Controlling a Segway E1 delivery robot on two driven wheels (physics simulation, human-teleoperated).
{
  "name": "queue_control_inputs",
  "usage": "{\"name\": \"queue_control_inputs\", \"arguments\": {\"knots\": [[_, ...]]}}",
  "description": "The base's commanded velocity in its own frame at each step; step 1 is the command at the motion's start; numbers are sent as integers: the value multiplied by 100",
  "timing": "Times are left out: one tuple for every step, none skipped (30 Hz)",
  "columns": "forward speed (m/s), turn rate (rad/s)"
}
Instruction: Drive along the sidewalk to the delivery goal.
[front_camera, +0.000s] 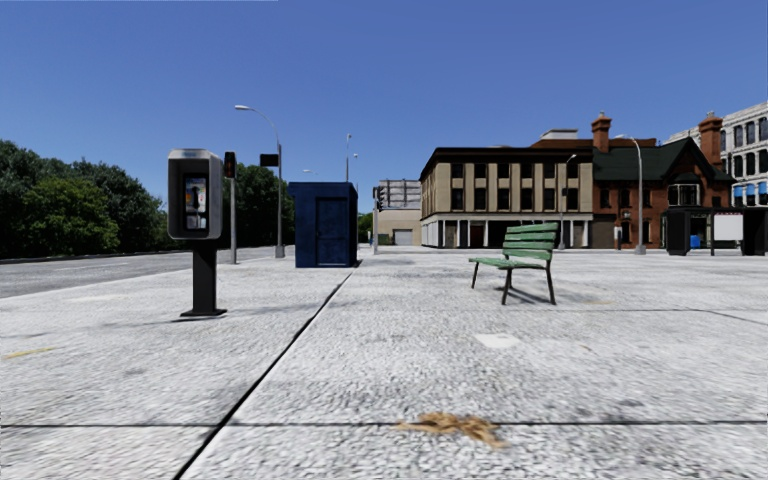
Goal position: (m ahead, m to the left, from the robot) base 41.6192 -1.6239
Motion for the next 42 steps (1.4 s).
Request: {"name": "queue_control_inputs", "arguments": {"knots": [[200,0],[200,0],[200,0],[200,0],[200,0],[200,0],[200,0],[200,0],[200,0],[200,0],[200,0],[200,0],[200,0],[200,0],[200,0],[200,0],[200,0],[200,0],[200,0],[200,0],[200,0],[200,0],[200,0],[200,0],[200,0],[200,0],[200,0],[200,0],[200,0],[200,0],[200,0],[200,0],[200,0],[200,0],[200,0],[200,0],[200,0],[200,0],[200,0],[200,0],[200,0],[200,0]]}}
